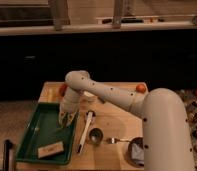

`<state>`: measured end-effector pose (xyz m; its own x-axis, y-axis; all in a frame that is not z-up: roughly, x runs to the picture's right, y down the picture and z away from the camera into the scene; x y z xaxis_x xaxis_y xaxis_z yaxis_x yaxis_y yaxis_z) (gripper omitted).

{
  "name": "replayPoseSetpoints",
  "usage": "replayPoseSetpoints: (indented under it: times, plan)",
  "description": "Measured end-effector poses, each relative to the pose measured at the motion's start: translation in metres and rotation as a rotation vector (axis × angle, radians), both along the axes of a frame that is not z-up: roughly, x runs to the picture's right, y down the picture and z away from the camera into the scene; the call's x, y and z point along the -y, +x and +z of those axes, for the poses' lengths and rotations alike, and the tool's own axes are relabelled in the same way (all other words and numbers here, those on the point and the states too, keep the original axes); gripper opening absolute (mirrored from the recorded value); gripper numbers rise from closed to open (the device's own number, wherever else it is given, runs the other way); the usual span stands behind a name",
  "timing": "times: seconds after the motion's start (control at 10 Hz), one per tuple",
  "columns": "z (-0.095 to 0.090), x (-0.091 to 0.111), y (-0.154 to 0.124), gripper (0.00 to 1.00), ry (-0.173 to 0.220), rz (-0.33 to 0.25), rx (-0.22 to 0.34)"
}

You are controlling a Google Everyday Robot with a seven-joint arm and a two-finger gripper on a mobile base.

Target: Place pepper in tray

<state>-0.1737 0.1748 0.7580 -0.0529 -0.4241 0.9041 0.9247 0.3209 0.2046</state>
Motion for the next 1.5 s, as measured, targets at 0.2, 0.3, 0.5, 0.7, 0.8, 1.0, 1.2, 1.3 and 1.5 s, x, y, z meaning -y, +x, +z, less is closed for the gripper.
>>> replayPoseSetpoints:
  times: [0.2,0.3,0.5,0.7,0.8,1.0,1.2,1.3,1.5]
  plan:
    - [-0.0001,0.0010,-0.0012,0.80,0.002,-0.002,0.000]
    - [-0.0004,0.0005,-0.0016,0.80,0.001,-0.008,0.000]
    - [-0.0008,0.0009,-0.0029,0.80,0.002,-0.012,0.001]
    - [-0.0009,0.0022,-0.0024,0.80,0.002,-0.013,0.000]
    - [-0.0011,0.0025,-0.0025,0.80,0.002,-0.013,0.000]
    - [-0.0019,0.0036,-0.0032,0.80,0.004,-0.015,0.002]
    - [-0.0031,0.0046,-0.0019,0.80,0.006,-0.013,0.002]
    - [-0.0043,0.0055,-0.0009,0.80,0.009,-0.013,0.002]
    - [-0.0055,0.0075,0.0002,0.80,0.016,-0.006,0.003]
